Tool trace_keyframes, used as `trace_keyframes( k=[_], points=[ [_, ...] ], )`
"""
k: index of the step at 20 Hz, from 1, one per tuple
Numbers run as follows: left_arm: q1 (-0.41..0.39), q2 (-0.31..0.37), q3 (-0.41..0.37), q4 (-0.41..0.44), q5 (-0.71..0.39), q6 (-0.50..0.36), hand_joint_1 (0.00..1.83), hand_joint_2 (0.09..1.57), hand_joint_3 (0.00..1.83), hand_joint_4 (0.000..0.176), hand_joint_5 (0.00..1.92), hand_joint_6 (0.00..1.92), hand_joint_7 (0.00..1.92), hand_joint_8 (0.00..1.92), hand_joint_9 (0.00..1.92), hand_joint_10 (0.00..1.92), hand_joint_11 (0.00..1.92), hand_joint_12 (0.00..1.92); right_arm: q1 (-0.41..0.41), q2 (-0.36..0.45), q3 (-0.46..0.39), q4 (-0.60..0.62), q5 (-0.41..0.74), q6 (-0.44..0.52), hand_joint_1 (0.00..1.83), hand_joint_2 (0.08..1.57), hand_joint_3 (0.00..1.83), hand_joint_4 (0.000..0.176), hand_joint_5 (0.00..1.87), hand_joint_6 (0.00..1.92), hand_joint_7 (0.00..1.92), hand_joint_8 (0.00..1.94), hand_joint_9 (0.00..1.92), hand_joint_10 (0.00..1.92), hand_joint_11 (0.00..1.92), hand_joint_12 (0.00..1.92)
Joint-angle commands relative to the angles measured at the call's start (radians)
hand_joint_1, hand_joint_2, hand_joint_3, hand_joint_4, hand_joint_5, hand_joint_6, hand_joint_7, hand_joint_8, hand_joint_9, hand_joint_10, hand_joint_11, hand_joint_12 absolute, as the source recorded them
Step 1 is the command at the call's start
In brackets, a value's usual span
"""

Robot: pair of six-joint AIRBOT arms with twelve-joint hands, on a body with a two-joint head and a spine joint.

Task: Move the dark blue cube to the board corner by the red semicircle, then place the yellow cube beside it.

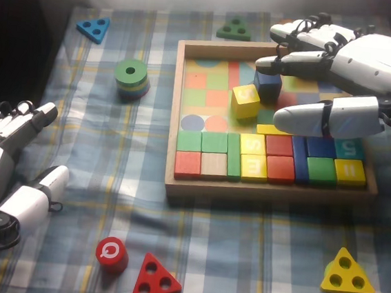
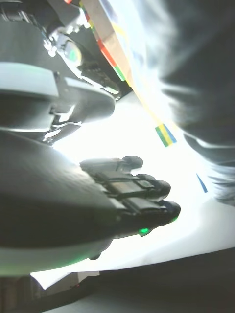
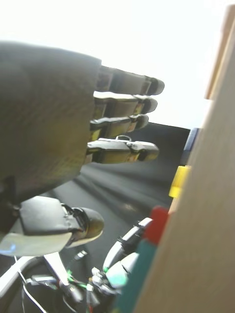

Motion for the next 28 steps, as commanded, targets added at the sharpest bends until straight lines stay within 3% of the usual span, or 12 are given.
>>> trace_keyframes(
  k=[1,3,5,6,9,11,15,17,21,24,25,28],
  points=[
    [-0.009,-0.001,0.007,0.048,-0.11,-0.004,0.64,1.41,0.0,0.047,0.28,0.0,0.15,0.0,0.15,0.0,0.0,0.0,0.009,-0.007,0.006,0.023,0.077,0.006,0.0,1.01,0.0,0.044,0.36,0.0,0.0,0.0,0.0,0.0,0.0,0.0],
    [-0.009,-0.001,0.006,0.048,-0.11,-0.004,0.68,1.4,0.0,0.051,0.28,0.0,0.15,0.0,0.14,0.0,0.0,0.0,0.012,-0.008,0.012,0.015,0.065,0.005,0.0,1.04,0.0,0.034,0.37,0.0,0.0,0.0,0.0,0.0,0.0,0.0],
    [-0.009,-0.001,0.005,0.048,-0.11,-0.004,0.66,1.4,0.0,0.049,0.29,0.0,0.15,0.0,0.15,0.0,0.0,0.0,0.012,-0.009,0.017,0.003,0.047,0.004,0.0,0.99,0.0,0.062,0.36,0.0,0.0,0.0,0.0,0.0,0.0,0.0],
    [-0.009,-0.001,0.005,0.048,-0.11,-0.004,0.66,1.4,0.0,0.051,0.29,0.0,0.15,0.0,0.15,0.0,0.0,0.0,0.012,-0.008,0.018,-0.003,0.037,0.001,0.0,0.96,0.0,0.046,0.36,0.0,0.0,0.0,0.0,0.0,0.0,0.0],
    [-0.009,-0.001,0.004,0.048,-0.11,-0.004,0.67,1.4,0.0,0.046,0.29,0.0,0.15,0.0,0.15,0.0,0.0,0.0,0.012,-0.008,0.021,-0.031,0.005,0.0,0.0,0.97,0.0,0.044,0.36,0.0,0.0,0.0,0.0,0.0,0.0,0.0],
    [-0.009,-0.001,0.004,0.048,-0.109,-0.004,0.64,1.4,0.0,0.04,0.3,0.0,0.15,0.0,0.15,0.0,0.0,0.0,0.012,-0.007,0.021,-0.049,-0.014,-0.001,0.0,0.93,0.0,0.014,0.34,0.0,0.0,0.0,0.0,0.0,0.0,0.0],
    [-0.009,0.0,0.003,0.048,-0.107,-0.004,0.65,1.39,0.0,0.02,0.33,0.01,0.19,0.01,0.17,0.01,0.01,0.01,0.012,-0.006,0.02,-0.066,-0.063,-0.031,0.0,0.89,0.0,0.05,0.34,0.0,0.0,0.0,0.0,0.0,0.0,0.0],
    [-0.009,0.0,0.003,0.048,-0.107,-0.004,0.62,1.39,0.0,0.042,0.32,0.0,0.18,0.0,0.17,0.01,0.02,0.02,0.012,-0.001,0.018,-0.067,-0.072,-0.031,0.0,0.87,0.0,0.066,0.39,0.0,0.0,0.0,0.0,0.0,0.0,0.0],
    [-0.008,0.001,0.002,0.047,-0.109,-0.004,0.63,1.4,0.0,0.044,0.31,0.0,0.16,0.0,0.17,0.0,0.0,0.02,0.011,0.05,0.0,-0.065,-0.098,-0.038,0.0,0.86,0.0,0.06,0.37,0.0,0.0,0.0,0.0,0.0,0.0,0.0],
    [-0.008,0.002,0.002,0.047,-0.11,-0.004,0.64,1.39,0.0,0.04,0.33,0.0,0.17,0.0,0.18,0.0,0.0,0.07,0.005,0.088,-0.019,-0.044,-0.109,-0.062,0.0,0.81,0.0,0.126,0.34,0.0,0.0,0.0,0.0,0.0,0.0,0.0],
    [-0.008,0.002,0.001,0.047,-0.11,-0.004,0.65,1.39,0.0,0.039,0.32,0.0,0.17,0.0,0.17,0.0,0.0,0.04,0.002,0.104,-0.029,-0.023,-0.11,-0.083,0.0,0.81,0.0,0.133,0.34,0.0,0.0,0.0,0.0,0.0,0.0,0.0],
    [-0.007,0.002,0.0,0.044,-0.11,-0.004,0.63,1.4,0.0,0.039,0.32,0.0,0.16,0.0,0.17,0.0,0.0,0.03,-0.006,0.128,-0.039,0.014,-0.11,-0.112,0.0,0.82,0.0,0.112,0.33,0.01,0.0,0.0,0.0,0.0,0.0,0.0]
  ],
)
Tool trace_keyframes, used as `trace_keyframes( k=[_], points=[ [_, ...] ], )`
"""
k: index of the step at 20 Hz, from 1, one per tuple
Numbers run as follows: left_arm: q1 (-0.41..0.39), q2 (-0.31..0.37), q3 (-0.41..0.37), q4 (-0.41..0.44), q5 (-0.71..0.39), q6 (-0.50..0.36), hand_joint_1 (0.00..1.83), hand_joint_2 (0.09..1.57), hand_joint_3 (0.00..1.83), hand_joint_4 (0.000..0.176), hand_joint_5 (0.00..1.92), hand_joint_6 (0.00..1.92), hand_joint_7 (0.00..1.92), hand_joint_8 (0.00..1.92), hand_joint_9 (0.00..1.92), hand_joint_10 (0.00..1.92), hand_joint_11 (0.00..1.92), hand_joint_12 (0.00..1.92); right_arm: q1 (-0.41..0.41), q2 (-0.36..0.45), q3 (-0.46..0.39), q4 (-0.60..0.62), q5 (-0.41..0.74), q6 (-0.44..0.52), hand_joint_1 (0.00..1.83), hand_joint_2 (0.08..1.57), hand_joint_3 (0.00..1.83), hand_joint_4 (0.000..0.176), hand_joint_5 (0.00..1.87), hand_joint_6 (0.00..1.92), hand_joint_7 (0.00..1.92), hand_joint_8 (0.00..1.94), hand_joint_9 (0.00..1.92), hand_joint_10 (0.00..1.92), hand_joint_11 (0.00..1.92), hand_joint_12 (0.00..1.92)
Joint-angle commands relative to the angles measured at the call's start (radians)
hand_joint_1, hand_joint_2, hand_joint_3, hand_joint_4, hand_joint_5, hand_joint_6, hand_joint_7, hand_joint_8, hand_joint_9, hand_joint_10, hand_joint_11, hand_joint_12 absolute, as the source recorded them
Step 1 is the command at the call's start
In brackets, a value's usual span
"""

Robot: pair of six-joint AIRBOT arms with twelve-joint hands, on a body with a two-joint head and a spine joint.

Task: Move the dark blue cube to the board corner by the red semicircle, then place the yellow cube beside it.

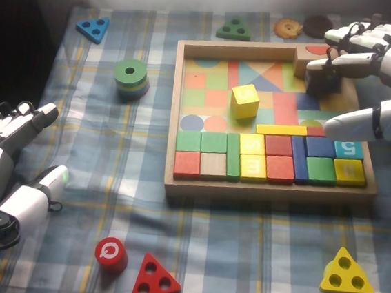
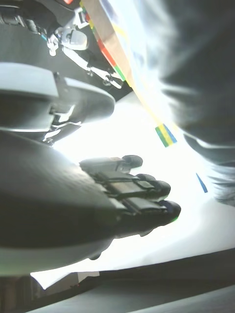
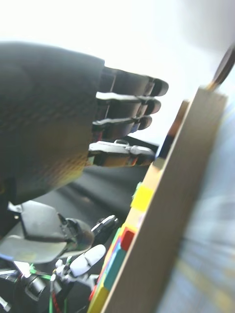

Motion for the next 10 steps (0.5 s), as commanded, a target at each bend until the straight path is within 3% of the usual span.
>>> trace_keyframes(
  k=[1,2,3,5,6,7,8,9,10],
  points=[
    [-0.007,0.002,0.001,0.044,-0.11,-0.003,0.62,1.4,0.0,0.043,0.31,0.0,0.16,0.0,0.16,0.0,0.0,0.02,-0.003,0.007,-0.004,0.02,0.06,-0.007,0.0,0.82,0.0,0.106,0.33,0.0,0.0,0.0,0.0,0.0,0.0,0.0],
    [-0.007,0.002,0.001,0.043,-0.11,-0.003,0.63,1.4,0.0,0.041,0.32,0.0,0.17,0.0,0.17,0.0,0.0,0.02,-0.005,0.011,-0.005,0.022,0.06,-0.007,0.0,0.83,0.0,0.107,0.33,0.0,0.0,0.0,0.0,0.0,0.0,0.0],
    [-0.007,0.002,0.001,0.043,-0.11,-0.003,0.64,1.4,0.0,0.03,0.32,0.0,0.17,0.0,0.17,0.0,0.0,0.02,-0.008,0.016,-0.006,0.026,0.058,-0.009,0.0,0.85,0.0,0.094,0.34,0.01,0.0,0.0,0.0,0.0,0.0,0.0],
    [-0.006,0.002,0.0,0.042,-0.109,-0.003,0.64,1.4,0.0,0.035,0.32,0.0,0.16,0.0,0.16,0.0,0.0,0.0,-0.011,0.026,-0.006,0.035,0.052,-0.018,0.0,0.86,0.0,0.082,0.35,0.01,0.0,0.0,0.0,0.0,0.0,0.0],
    [-0.006,0.002,0.0,0.041,-0.109,-0.003,0.66,1.4,0.0,0.029,0.33,0.0,0.17,0.0,0.17,0.0,0.0,0.0,-0.011,0.031,-0.007,0.039,0.047,-0.024,0.0,0.85,0.0,0.093,0.32,0.0,0.0,0.0,0.0,0.0,0.0,0.0],
    [-0.006,0.002,-0.001,0.041,-0.109,-0.003,0.64,1.4,0.0,0.035,0.32,0.0,0.17,0.0,0.17,0.0,0.01,0.0,-0.012,0.036,-0.007,0.043,0.044,-0.027,0.0,0.85,0.0,0.106,0.3,0.0,0.0,0.0,0.0,0.0,0.0,0.0],
    [-0.006,0.002,-0.001,0.041,-0.108,-0.003,0.65,1.4,0.0,0.033,0.32,0.0,0.17,0.0,0.17,0.0,0.0,0.0,-0.012,0.043,-0.009,0.052,0.043,-0.034,0.0,0.86,0.0,0.102,0.3,0.0,0.0,0.0,0.0,0.0,0.0,0.0],
    [-0.006,0.002,-0.001,0.04,-0.107,-0.003,0.66,1.4,0.0,0.034,0.32,0.0,0.17,0.0,0.16,0.0,0.0,0.0,-0.012,0.047,-0.011,0.06,0.043,-0.042,0.0,0.87,0.0,0.088,0.3,0.0,0.0,0.0,0.0,0.0,0.0,0.0],
    [-0.005,0.002,-0.001,0.04,-0.107,-0.003,0.64,1.4,0.0,0.036,0.31,0.0,0.15,0.0,0.15,0.0,0.0,0.0,-0.012,0.053,-0.016,0.076,0.044,-0.064,0.0,0.88,0.0,0.094,0.3,0.0,0.0,0.0,0.0,0.0,0.0,0.0]
  ],
)
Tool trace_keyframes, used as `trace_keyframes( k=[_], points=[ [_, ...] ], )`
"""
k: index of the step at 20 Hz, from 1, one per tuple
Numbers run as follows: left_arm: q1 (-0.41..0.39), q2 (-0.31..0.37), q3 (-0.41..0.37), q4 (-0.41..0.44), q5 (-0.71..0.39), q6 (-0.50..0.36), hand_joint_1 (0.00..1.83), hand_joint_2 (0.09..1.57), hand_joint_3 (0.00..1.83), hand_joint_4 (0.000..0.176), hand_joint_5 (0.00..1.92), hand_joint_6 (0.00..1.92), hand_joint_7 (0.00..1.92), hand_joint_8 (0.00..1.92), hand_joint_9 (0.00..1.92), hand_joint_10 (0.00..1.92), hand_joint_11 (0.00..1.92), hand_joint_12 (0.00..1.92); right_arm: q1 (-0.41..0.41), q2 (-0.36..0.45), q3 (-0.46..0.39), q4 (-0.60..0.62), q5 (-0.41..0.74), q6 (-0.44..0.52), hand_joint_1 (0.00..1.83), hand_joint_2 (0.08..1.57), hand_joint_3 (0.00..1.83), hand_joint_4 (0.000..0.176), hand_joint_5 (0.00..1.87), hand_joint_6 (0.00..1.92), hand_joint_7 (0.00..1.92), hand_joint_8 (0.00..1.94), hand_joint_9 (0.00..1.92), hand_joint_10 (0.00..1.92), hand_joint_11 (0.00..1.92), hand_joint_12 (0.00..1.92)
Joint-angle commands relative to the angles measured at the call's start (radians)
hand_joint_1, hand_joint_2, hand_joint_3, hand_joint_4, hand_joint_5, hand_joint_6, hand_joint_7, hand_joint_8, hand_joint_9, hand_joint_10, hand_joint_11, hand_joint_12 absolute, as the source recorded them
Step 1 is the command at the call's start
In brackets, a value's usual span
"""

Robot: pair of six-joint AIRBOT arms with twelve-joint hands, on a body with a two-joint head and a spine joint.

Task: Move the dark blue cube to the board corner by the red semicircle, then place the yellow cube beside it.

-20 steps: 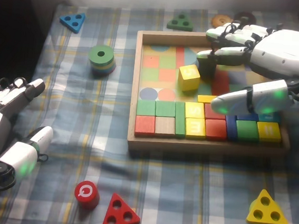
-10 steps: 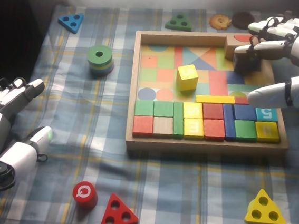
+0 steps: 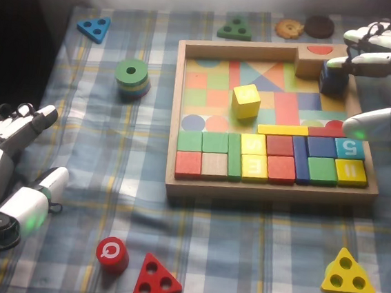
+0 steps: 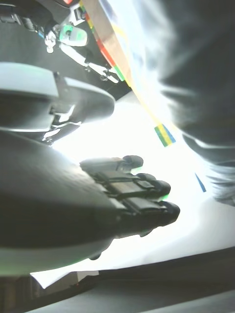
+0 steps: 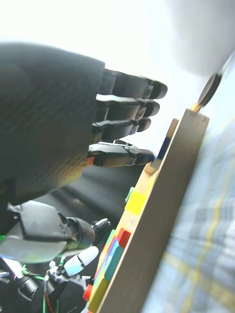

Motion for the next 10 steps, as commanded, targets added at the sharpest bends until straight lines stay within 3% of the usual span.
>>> trace_keyframes(
  k=[1,2,3,4,5,6,7,8,9,10],
  points=[
    [-0.005,0.002,0.003,0.047,-0.108,-0.003,0.64,1.4,0.0,0.036,0.31,0.0,0.15,0.0,0.15,0.0,0.0,0.0,0.004,0.01,-0.002,0.053,0.067,-0.031,0.0,0.88,0.0,0.094,0.3,0.0,0.0,0.0,0.0,0.0,0.0,0.0],
    [-0.005,0.002,0.003,0.046,-0.108,-0.003,0.66,1.39,0.0,0.021,0.34,0.01,0.17,0.01,0.17,0.01,0.01,0.01,0.004,0.013,-0.008,0.061,0.073,-0.035,0.0,0.92,0.02,0.083,0.32,0.01,0.0,0.0,0.0,0.0,0.0,0.0],
    [-0.005,0.002,0.003,0.046,-0.107,-0.003,0.66,1.39,0.0,0.021,0.34,0.01,0.17,0.01,0.17,0.01,0.01,0.01,0.004,0.014,-0.011,0.065,0.083,-0.035,0.0,0.92,0.02,0.083,0.32,0.01,0.0,0.0,0.0,0.0,0.0,0.0],
    [-0.005,0.002,0.003,0.046,-0.106,-0.003,0.67,1.39,0.0,0.031,0.33,0.0,0.17,0.01,0.18,0.01,0.01,0.01,0.005,0.015,-0.014,0.069,0.094,-0.035,0.0,0.91,0.02,0.083,0.33,0.01,0.0,0.0,0.0,0.0,0.0,0.0],
    [-0.005,0.002,0.003,0.046,-0.106,-0.003,0.67,1.39,0.0,0.033,0.33,0.0,0.17,0.0,0.17,0.0,0.0,0.0,0.006,0.017,-0.017,0.075,0.105,-0.035,0.0,0.91,0.02,0.061,0.33,0.01,0.0,0.0,0.0,0.0,0.0,0.0],
    [-0.005,0.001,0.003,0.046,-0.106,-0.003,0.65,1.4,0.0,0.031,0.33,0.0,0.16,0.0,0.16,0.0,0.0,0.0,0.008,0.022,-0.024,0.083,0.123,-0.035,0.0,0.93,0.03,0.053,0.33,0.01,0.0,0.0,0.0,0.0,0.0,0.0],
    [-0.005,0.001,0.003,0.045,-0.105,-0.003,0.64,1.4,0.0,0.026,0.34,0.0,0.16,0.0,0.16,0.0,0.0,0.0,0.01,0.026,-0.028,0.087,0.133,-0.035,0.0,0.93,0.03,0.068,0.32,0.01,0.0,0.0,0.0,0.0,0.0,0.0],
    [-0.005,0.001,0.003,0.045,-0.105,-0.003,0.64,1.4,0.0,0.039,0.33,0.0,0.16,0.0,0.16,0.0,0.0,0.0,0.014,0.032,-0.035,0.091,0.147,-0.035,0.0,0.93,0.03,0.062,0.32,0.0,0.0,0.0,0.0,0.0,0.0,0.0],
    [-0.004,0.001,0.002,0.045,-0.105,-0.003,0.64,1.4,0.0,0.038,0.33,0.0,0.16,0.0,0.16,0.0,0.0,0.0,0.018,0.039,-0.043,0.096,0.161,-0.035,0.0,0.94,0.03,0.042,0.33,0.01,0.0,0.0,0.0,0.0,0.0,0.0],
    [-0.004,0.001,0.002,0.044,-0.105,-0.003,0.64,1.4,0.0,0.032,0.34,0.0,0.16,0.0,0.16,0.0,0.0,0.0,0.021,0.046,-0.049,0.102,0.176,-0.035,0.0,0.94,0.03,0.0,0.34,0.01,0.0,0.0,0.0,0.0,0.0,0.0]
  ],
)
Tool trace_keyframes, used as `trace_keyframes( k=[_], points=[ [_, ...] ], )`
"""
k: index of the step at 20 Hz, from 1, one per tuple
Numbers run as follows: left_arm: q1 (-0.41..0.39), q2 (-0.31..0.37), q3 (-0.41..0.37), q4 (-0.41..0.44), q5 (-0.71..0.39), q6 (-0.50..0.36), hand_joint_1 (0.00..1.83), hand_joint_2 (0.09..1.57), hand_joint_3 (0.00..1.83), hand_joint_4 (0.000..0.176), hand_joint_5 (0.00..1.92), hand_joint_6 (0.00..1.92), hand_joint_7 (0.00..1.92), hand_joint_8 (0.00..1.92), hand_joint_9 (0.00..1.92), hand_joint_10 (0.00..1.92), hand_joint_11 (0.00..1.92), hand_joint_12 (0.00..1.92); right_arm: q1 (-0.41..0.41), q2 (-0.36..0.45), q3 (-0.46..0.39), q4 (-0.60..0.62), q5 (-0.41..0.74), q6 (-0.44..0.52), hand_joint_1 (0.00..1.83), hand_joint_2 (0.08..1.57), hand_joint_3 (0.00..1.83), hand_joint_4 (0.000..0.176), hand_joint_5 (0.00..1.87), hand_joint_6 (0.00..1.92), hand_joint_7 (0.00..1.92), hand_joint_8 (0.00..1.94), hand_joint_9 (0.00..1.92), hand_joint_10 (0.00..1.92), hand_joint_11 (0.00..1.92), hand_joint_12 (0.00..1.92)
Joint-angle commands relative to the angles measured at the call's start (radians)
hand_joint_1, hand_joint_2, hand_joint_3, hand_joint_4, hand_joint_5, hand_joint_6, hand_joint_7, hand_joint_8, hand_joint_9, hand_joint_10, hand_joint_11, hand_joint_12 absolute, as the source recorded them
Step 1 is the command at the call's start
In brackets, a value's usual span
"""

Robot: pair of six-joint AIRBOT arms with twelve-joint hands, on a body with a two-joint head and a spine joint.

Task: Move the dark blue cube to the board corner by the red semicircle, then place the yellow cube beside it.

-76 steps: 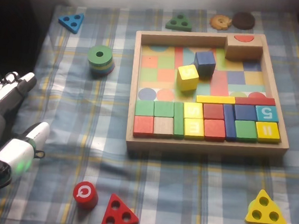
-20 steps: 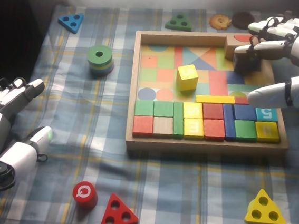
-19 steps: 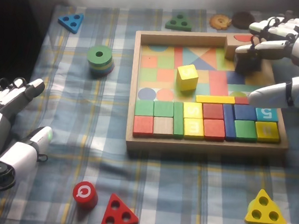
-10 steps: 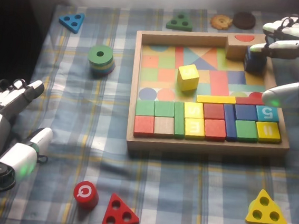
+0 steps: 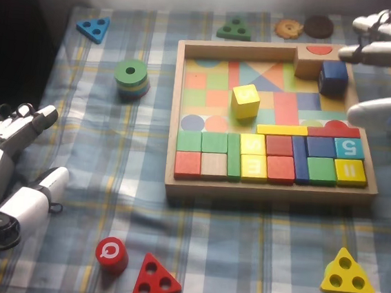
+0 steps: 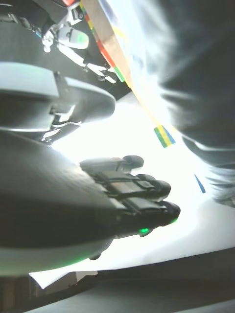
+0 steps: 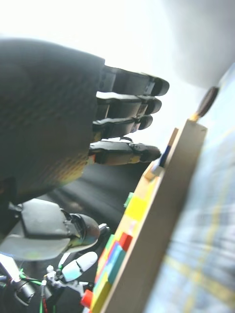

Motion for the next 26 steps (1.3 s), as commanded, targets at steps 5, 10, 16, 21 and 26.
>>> trace_keyframes(
  k=[5,10,16,21,26],
  points=[
    [-0.004,0.001,0.001,0.044,-0.107,-0.003,0.67,1.39,0.0,0.033,0.34,0.0,0.16,0.0,0.17,0.0,0.01,0.0,0.03,0.026,-0.05,0.038,0.208,0.001,0.0,1.0,0.05,0.0,0.28,0.0,0.0,0.0,0.0,0.0,0.0,0.0],
    [-0.004,0.001,0.002,0.044,-0.106,-0.003,0.62,1.4,0.0,0.041,0.32,0.0,0.15,0.0,0.15,0.0,0.0,0.0,0.043,-0.006,-0.096,-0.082,0.241,0.033,0.0,0.99,0.04,0.0,0.31,0.01,0.0,0.0,0.0,0.0,0.0,0.0],
    [-0.005,0.001,0.004,0.047,-0.099,-0.003,0.67,1.39,0.0,0.031,0.34,0.0,0.17,0.0,0.16,0.0,0.0,0.0,0.057,-0.129,-0.028,-0.184,0.238,0.146,0.0,0.87,0.0,0.104,0.31,0.01,0.0,0.0,0.0,0.0,0.0,0.0],
    [-0.005,0.0,0.005,0.048,-0.096,-0.003,0.64,1.39,0.0,0.033,0.35,0.0,0.17,0.0,0.17,0.0,0.0,0.01,0.072,-0.19,0.026,-0.221,0.186,0.161,0.0,0.91,0.01,0.065,0.32,0.01,0.0,0.0,0.0,0.0,0.0,0.0],
    [-0.005,0.001,0.004,0.049,-0.097,-0.003,0.64,1.4,0.0,0.031,0.35,0.0,0.18,0.0,0.18,0.0,0.01,0.01,0.073,-0.22,0.061,-0.234,0.139,0.161,0.0,0.93,0.01,0.1,0.3,0.0,0.0,0.0,0.0,0.0,0.0,0.0]
  ],
)
